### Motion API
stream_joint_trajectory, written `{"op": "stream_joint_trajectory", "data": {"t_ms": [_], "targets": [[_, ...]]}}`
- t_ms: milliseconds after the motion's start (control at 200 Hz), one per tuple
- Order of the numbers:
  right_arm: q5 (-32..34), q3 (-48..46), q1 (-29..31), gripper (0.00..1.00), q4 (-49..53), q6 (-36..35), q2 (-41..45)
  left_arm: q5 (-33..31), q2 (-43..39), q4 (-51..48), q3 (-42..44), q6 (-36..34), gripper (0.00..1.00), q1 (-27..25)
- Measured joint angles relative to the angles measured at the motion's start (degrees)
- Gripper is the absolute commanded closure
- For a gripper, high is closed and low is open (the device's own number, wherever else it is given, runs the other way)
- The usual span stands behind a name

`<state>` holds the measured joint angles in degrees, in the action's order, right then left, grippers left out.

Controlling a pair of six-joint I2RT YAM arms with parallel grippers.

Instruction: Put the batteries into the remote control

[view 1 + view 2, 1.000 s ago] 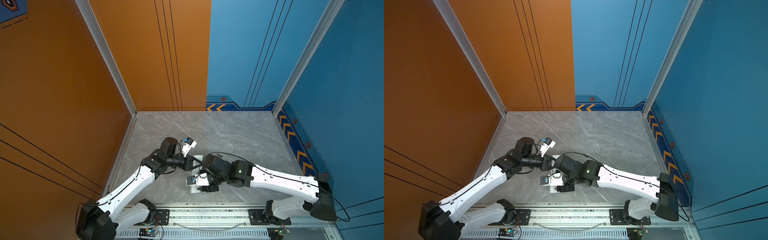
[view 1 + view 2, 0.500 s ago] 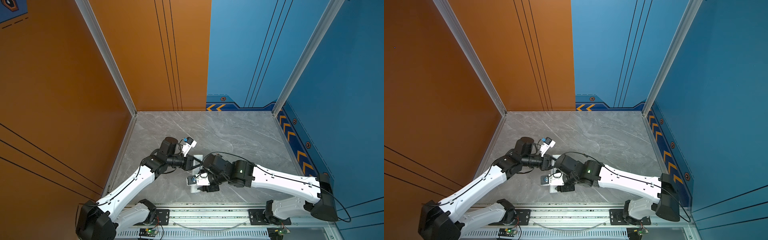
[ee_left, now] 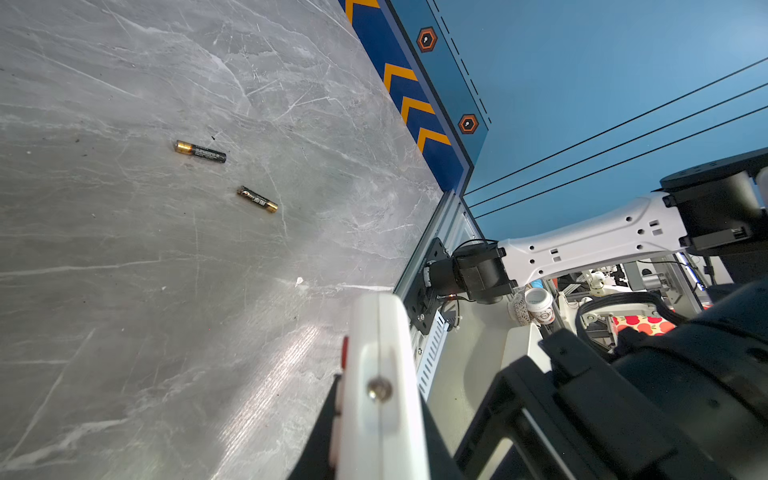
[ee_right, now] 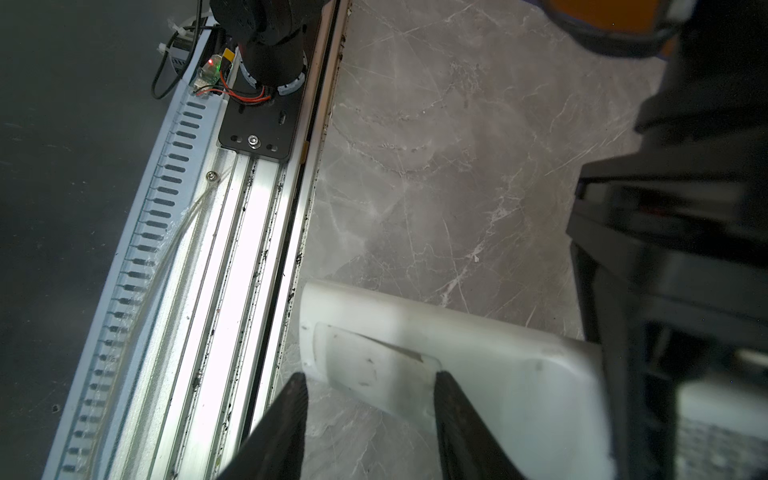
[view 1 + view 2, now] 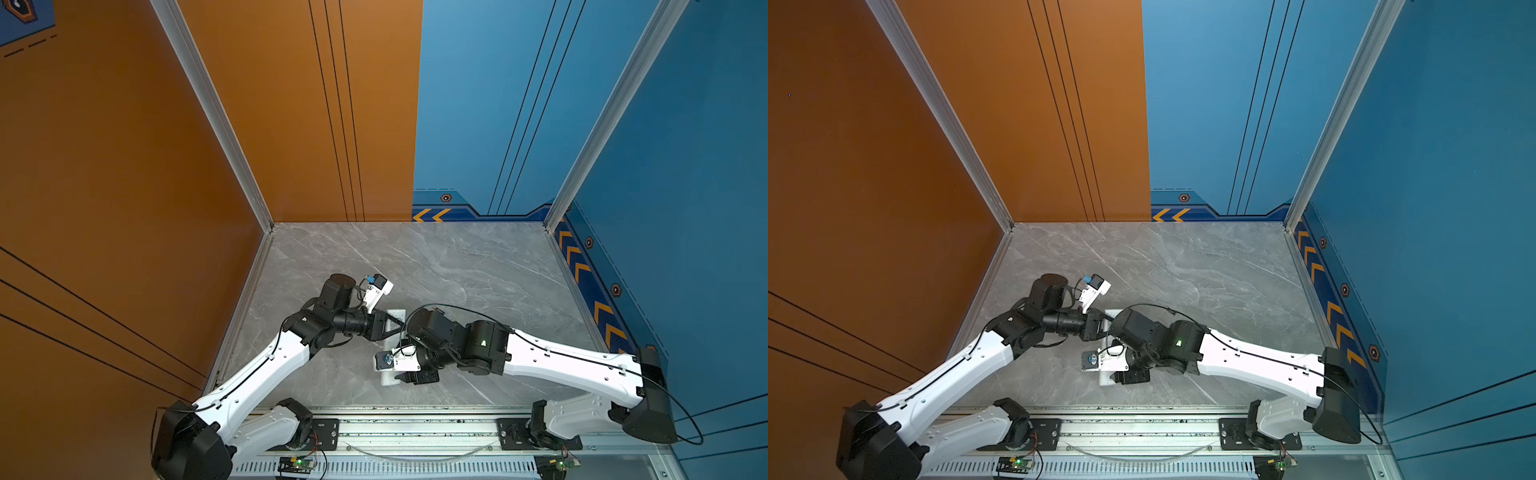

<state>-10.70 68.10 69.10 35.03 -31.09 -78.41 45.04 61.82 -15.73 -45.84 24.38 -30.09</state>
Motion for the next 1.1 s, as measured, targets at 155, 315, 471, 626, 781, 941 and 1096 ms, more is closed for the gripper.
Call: {"op": "stream_joint_trajectory", "data": {"t_ms": [155, 315, 471, 626, 781, 941, 1096], "targets": [[0.0, 0.0, 0.0, 0.52, 0.0, 0.0, 0.1, 0.0, 0.0, 0.0, 0.0, 0.0, 1.0, 0.0], [0.1, 0.0, 0.3, 0.52, 0.2, 0.0, 0.4, 0.0, 0.0, 0.0, 0.0, 0.0, 1.0, 0.0], [0.4, 0.0, 0.3, 0.49, 0.2, 0.0, 0.4, 0.0, 0.0, 0.1, 0.0, 0.0, 1.0, 0.0], [0.4, 0.0, 0.4, 0.46, 0.2, 0.0, 0.4, 0.0, 0.0, 0.5, 0.0, 0.0, 1.0, 0.0], [0.5, 0.0, 0.4, 0.43, 0.2, 0.0, 0.4, 0.0, 0.0, 0.9, 0.0, 0.0, 1.0, 0.0], [1.2, -0.2, 0.5, 0.41, 0.2, 0.0, 0.8, 0.0, 0.0, 1.2, 0.0, 0.0, 1.0, 0.0], [1.8, -0.4, 0.7, 0.41, 0.1, 0.1, 2.1, 0.0, 0.0, 1.3, -0.1, 0.0, 1.0, 0.0]]}}
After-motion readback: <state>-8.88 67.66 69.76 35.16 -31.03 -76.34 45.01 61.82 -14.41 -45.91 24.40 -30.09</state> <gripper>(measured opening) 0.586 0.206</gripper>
